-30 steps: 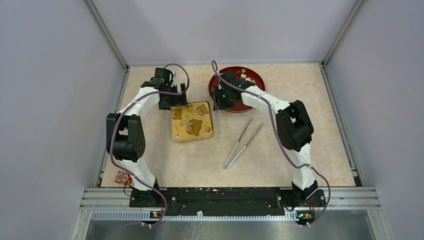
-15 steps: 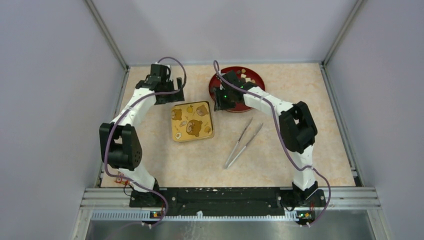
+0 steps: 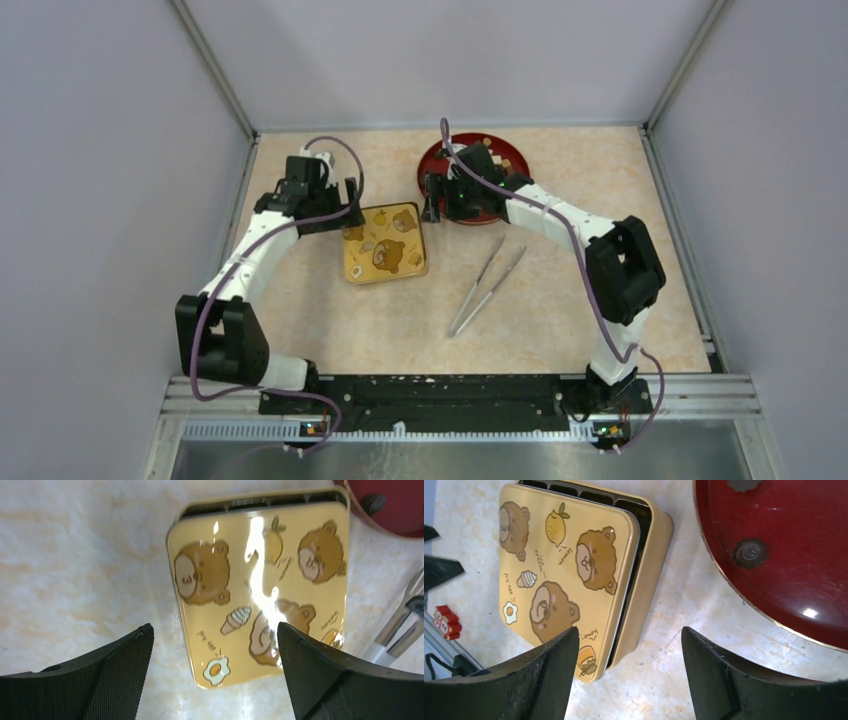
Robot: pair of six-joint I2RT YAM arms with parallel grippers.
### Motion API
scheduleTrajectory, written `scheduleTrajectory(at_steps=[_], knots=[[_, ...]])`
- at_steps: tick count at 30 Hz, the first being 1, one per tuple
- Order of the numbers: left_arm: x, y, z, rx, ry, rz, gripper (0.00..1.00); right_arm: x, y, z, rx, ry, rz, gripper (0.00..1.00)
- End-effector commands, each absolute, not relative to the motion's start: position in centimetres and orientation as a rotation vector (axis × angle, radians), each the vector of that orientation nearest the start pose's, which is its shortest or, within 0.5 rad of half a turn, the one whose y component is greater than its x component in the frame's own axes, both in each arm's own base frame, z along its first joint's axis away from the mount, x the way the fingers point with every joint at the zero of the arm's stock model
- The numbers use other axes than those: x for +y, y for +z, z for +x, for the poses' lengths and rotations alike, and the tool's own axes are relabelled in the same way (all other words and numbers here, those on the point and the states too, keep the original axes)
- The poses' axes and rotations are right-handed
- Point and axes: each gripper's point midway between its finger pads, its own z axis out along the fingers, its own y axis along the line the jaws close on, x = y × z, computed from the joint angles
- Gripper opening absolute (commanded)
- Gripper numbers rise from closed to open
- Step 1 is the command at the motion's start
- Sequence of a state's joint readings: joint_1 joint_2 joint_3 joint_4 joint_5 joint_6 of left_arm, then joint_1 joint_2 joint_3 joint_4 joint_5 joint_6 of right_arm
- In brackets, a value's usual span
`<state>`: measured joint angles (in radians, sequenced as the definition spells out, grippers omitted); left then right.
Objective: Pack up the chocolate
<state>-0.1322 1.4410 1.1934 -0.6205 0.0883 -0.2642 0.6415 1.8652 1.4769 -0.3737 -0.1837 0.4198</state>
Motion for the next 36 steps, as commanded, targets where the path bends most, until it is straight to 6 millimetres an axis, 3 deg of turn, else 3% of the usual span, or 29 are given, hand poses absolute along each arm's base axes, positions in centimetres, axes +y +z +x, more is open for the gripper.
scheduleTrajectory(at_steps=[1,8,16,23,36], knots=[[-8.5,15.1,34.5,2.405,-0.433,-0.148,0.93,35.7,15.7,36.2,2.313,0.831,-0.434,0.74],[-8.2,12.8,33.7,2.438,-0.435,-0.192,0.83,37.6,14.0,35.7,2.351,0.889,-0.482,0.75],[-7.5,11.5,33.2,2.460,-0.397,-0.212,0.74,38.4,12.2,35.8,2.396,0.906,-0.479,0.73],[-6.9,10.7,33.0,2.478,-0.357,-0.230,0.79,38.7,11.5,36.0,2.412,0.911,-0.475,0.72],[-6.6,9.2,32.8,2.507,-0.338,-0.282,0.62,39.3,11.1,36.2,2.425,0.934,-0.464,0.70]])
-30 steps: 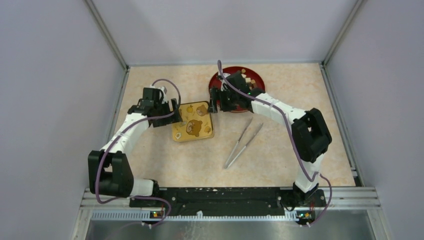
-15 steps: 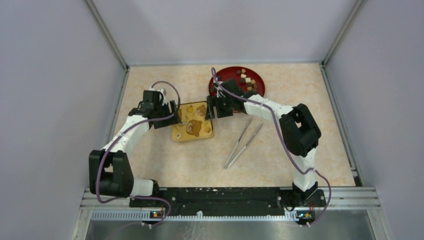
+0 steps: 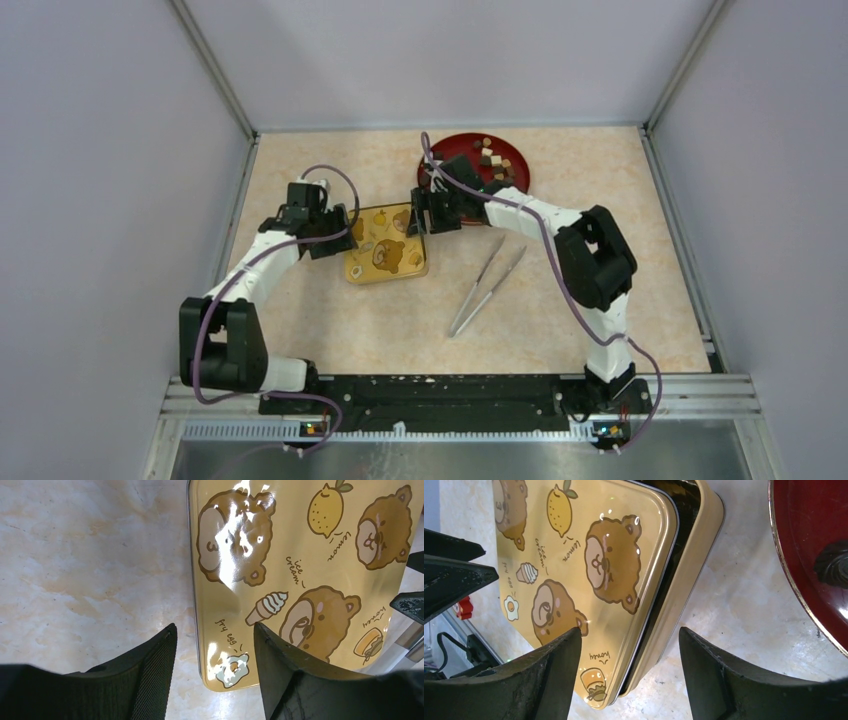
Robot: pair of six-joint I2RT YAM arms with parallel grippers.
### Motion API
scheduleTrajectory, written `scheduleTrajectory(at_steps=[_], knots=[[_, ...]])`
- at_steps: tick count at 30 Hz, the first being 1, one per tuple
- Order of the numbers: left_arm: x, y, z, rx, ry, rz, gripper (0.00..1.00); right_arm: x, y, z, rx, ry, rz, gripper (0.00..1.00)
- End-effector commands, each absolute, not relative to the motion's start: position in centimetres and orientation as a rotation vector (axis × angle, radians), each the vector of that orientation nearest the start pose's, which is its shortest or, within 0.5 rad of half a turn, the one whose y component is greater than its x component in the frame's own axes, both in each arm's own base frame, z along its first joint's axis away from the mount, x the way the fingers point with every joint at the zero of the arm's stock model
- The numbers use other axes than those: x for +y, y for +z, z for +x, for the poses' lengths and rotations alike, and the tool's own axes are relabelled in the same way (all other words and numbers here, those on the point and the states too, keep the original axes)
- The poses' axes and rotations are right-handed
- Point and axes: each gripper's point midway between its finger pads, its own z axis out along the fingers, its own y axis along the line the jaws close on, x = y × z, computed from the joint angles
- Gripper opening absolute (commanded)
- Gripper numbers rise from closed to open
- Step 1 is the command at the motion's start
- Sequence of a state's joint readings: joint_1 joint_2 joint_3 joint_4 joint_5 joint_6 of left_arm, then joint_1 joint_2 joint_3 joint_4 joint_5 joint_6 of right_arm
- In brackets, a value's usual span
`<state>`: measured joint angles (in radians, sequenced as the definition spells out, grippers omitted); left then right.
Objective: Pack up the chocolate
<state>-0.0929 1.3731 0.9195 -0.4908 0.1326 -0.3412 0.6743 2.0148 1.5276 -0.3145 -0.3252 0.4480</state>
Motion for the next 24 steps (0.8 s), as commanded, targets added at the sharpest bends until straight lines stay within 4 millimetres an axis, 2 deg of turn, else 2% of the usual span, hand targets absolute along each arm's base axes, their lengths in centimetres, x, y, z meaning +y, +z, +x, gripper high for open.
scheduleTrajectory(at_steps=[1,4,12,15,18,24], knots=[[-6.7,9.0,32.8,2.511,-0.348,-0.279,0.60,39.3,11.1,36.2,2.423,0.934,-0.464,0.70],[-7.2,8.4,32.7,2.540,-0.383,-0.278,0.54,39.3,11.1,36.3,2.424,0.935,-0.462,0.70],[-7.4,7.9,32.8,2.558,-0.394,-0.295,0.51,39.4,11.2,36.2,2.422,0.940,-0.462,0.69],[-7.8,8.1,33.1,2.547,-0.421,-0.292,0.36,39.4,11.2,36.3,2.423,0.941,-0.459,0.69],[-8.2,8.5,33.5,2.534,-0.455,-0.289,0.28,39.5,11.3,36.2,2.420,0.947,-0.459,0.68],[-8.2,8.9,34.8,2.520,-0.446,-0.289,0.27,39.6,11.5,36.3,2.415,0.952,-0.453,0.66]])
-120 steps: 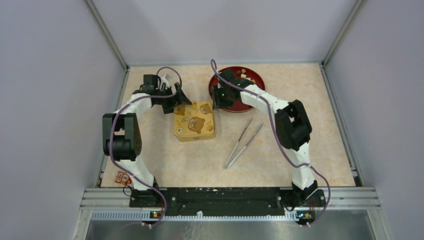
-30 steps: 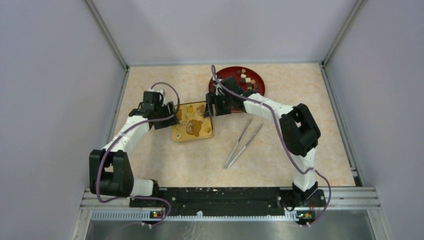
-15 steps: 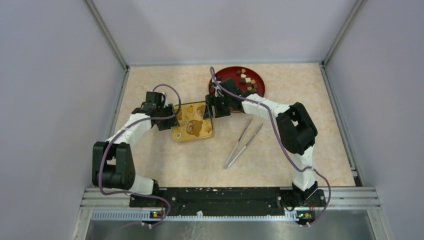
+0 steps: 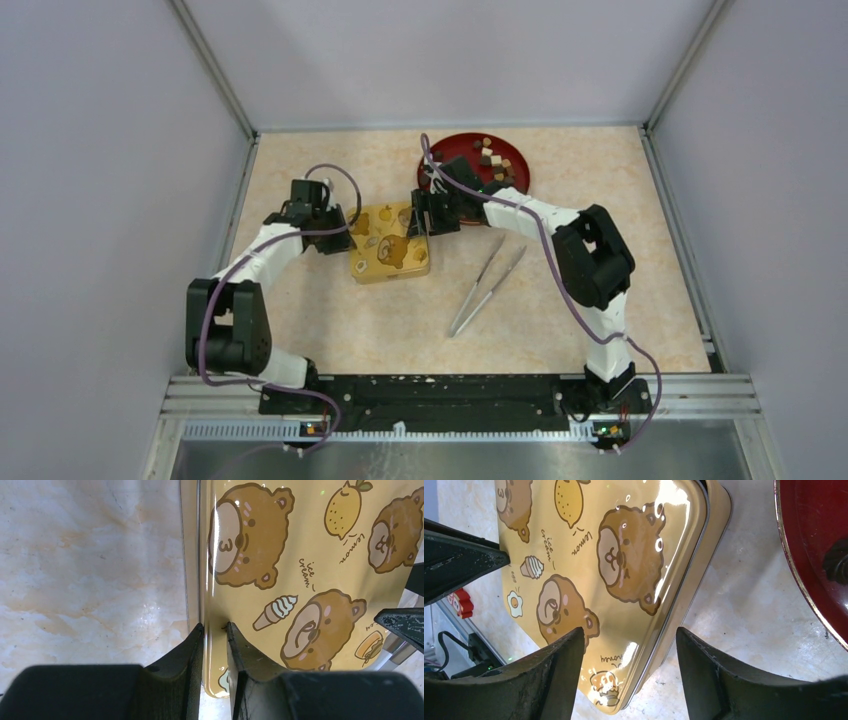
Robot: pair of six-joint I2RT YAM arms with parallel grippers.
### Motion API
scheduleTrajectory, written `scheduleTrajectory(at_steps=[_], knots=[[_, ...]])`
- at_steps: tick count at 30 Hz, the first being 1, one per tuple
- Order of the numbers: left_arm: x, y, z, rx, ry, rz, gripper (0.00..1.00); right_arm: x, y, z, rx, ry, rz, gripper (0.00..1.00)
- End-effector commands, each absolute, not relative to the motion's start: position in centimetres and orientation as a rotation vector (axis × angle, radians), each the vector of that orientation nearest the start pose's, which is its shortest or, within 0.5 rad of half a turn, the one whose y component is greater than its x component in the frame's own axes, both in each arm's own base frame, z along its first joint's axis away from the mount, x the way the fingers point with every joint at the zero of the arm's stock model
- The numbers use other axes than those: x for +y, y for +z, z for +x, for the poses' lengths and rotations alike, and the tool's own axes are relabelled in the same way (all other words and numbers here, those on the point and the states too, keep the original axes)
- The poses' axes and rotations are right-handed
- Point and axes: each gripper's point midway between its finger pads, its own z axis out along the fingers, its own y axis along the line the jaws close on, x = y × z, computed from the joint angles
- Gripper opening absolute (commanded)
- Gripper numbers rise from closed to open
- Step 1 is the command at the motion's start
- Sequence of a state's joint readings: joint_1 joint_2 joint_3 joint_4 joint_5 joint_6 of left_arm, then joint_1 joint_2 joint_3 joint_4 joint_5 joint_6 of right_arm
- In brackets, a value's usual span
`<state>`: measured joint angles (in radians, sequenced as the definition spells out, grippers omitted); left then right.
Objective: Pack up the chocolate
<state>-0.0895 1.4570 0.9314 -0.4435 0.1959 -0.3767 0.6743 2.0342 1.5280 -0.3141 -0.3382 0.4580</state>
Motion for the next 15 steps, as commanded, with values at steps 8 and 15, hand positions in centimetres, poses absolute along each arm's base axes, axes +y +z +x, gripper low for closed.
scheduleTrajectory(at_steps=[8,15], knots=[[-7.9,8.9,36.5,2.522,-0.414,-0.293,0.31,39.6,11.7,36.7,2.413,0.938,-0.442,0.65],[-7.6,9.6,37.4,2.503,-0.384,-0.296,0.35,39.6,11.8,37.5,2.412,0.908,-0.429,0.65]])
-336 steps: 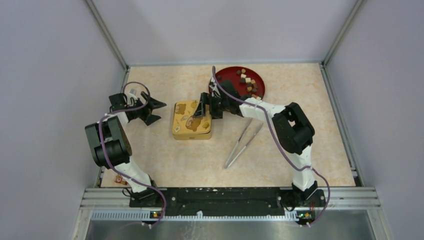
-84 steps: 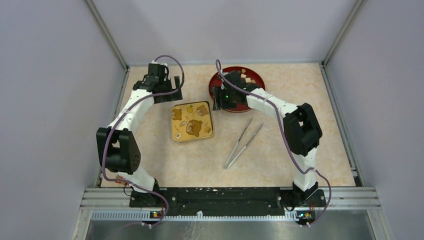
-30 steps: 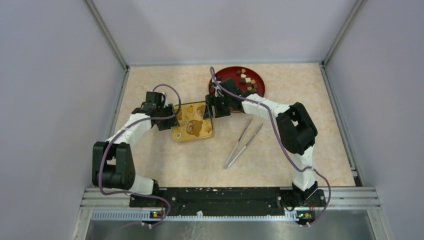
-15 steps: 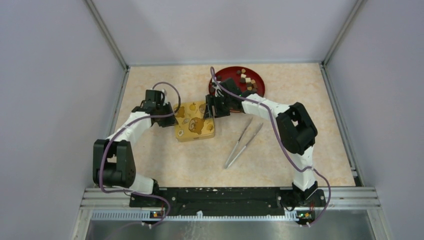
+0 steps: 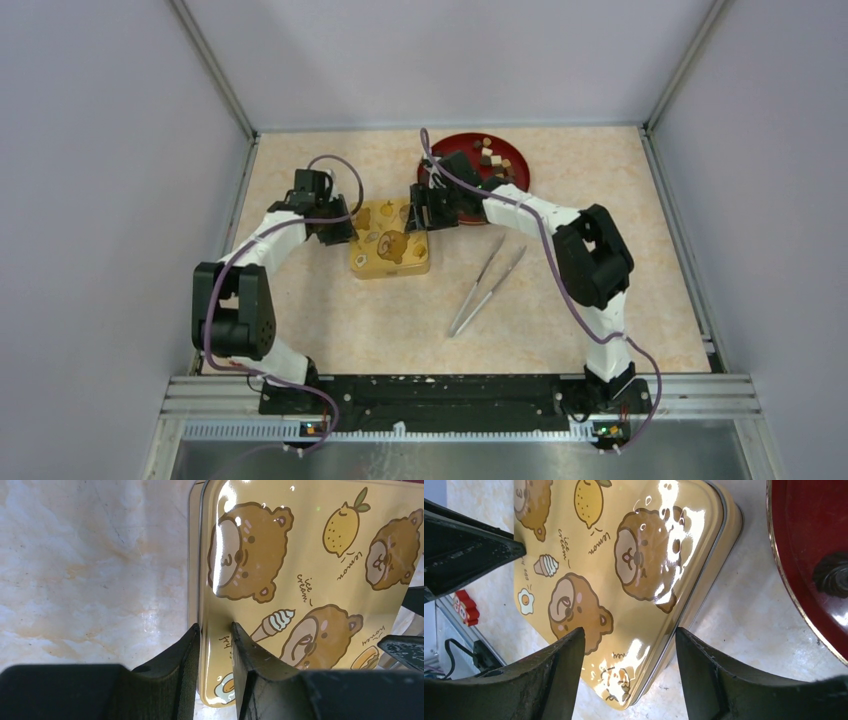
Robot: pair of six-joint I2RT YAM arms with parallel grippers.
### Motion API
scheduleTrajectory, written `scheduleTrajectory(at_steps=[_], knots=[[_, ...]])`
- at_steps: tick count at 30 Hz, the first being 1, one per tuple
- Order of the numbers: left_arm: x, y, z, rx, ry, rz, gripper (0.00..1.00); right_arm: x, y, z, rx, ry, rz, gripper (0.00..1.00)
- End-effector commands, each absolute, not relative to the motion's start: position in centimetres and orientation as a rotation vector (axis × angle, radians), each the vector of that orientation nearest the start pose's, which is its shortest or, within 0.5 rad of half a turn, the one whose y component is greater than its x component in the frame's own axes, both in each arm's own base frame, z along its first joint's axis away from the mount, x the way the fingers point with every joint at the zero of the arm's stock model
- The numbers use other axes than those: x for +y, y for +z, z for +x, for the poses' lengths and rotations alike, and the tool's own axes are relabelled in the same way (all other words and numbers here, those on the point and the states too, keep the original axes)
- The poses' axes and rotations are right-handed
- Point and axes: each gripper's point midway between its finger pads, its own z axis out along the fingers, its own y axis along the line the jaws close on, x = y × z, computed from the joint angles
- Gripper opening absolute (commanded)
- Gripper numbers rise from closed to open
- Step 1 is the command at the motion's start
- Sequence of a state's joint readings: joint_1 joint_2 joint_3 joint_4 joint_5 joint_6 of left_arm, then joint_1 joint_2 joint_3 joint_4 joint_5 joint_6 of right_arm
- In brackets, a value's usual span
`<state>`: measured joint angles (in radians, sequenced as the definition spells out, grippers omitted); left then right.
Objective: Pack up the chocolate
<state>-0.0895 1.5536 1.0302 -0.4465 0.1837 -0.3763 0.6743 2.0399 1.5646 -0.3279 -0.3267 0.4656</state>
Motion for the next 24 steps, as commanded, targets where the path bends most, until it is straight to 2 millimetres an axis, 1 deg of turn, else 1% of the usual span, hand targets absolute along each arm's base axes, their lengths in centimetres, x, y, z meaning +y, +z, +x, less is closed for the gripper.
scheduleTrajectory(at_steps=[1,6,11,17,20,23,24], knots=[[-7.6,9.7,37.6,2.499,-0.383,-0.292,0.35,39.5,11.8,37.6,2.413,0.899,-0.425,0.65],[-7.4,9.5,38.3,2.502,-0.369,-0.289,0.36,39.2,11.7,38.5,2.415,0.861,-0.401,0.65],[-7.2,8.6,39.3,2.518,-0.343,-0.307,0.35,38.4,11.4,39.7,2.427,0.802,-0.376,0.65],[-7.1,7.8,40.4,2.527,-0.332,-0.329,0.34,37.7,12.5,40.5,2.391,0.734,-0.366,0.63],[-6.8,6.9,40.8,2.545,-0.303,-0.339,0.34,37.2,13.1,41.0,2.373,0.687,-0.373,0.63],[-6.8,6.1,41.1,2.561,-0.300,-0.351,0.34,37.1,13.5,41.0,2.361,0.685,-0.385,0.63],[-7.0,5.9,41.2,2.567,-0.308,-0.353,0.34,37.2,13.5,40.9,2.360,0.690,-0.389,0.61]])
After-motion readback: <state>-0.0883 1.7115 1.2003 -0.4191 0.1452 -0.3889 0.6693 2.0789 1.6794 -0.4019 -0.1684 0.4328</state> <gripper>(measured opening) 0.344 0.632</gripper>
